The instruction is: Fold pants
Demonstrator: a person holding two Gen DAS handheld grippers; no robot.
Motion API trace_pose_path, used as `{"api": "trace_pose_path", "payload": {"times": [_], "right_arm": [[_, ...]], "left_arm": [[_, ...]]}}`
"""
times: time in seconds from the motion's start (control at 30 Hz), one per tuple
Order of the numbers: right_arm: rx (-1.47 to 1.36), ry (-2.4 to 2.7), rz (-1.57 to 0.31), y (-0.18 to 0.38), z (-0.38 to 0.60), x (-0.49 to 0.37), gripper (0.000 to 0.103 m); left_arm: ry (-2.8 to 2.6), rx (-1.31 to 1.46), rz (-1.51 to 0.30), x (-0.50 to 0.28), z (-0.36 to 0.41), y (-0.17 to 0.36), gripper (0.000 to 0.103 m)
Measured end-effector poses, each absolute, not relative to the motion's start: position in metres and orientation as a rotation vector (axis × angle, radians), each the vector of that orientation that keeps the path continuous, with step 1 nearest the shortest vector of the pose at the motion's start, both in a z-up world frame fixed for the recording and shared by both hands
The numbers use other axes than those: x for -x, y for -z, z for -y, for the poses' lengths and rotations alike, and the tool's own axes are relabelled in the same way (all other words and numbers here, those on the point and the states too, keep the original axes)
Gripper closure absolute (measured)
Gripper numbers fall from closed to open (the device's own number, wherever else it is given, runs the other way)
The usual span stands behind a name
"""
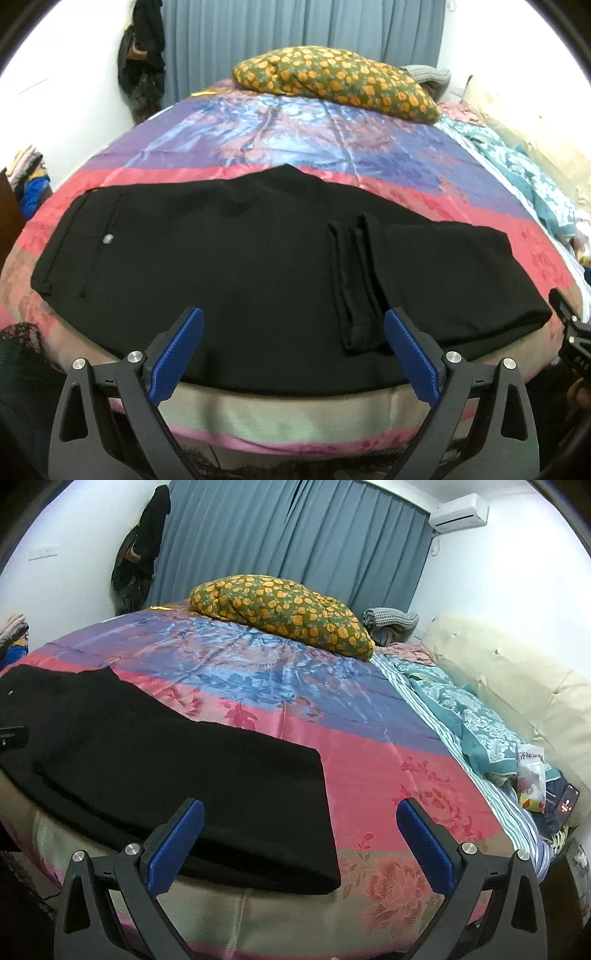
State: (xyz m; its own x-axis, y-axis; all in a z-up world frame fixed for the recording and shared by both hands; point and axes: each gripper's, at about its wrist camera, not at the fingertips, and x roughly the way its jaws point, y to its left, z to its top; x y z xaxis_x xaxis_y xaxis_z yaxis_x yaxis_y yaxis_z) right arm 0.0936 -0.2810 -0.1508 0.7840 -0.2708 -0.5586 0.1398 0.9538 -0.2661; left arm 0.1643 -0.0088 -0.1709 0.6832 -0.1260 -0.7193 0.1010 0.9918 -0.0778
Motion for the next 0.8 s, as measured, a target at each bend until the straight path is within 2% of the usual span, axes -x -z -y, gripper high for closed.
{"api": "trace_pose_path", "payload": {"times": [0.13, 0.37, 0.8], "right_arm": [[0.139, 0.164, -0.658, 0.149, 0.287, -0.092, 0.000], [0.115, 0.140, -0.709, 0.155, 0.278, -0.095, 0.000], [0.006, 0.167, -0.750, 0.157, 0.295, -0.101, 0.000]], "left_arm": [[0.095, 0.058, -0.801, -0.167, -0.014, 0.165, 0.004], [0.041, 0.231, -0.900, -0.178, -0.065, 0.185, 0.004], [-0.009, 0.264, -0.936, -0.198, -0.089, 0.192, 0.004]]}}
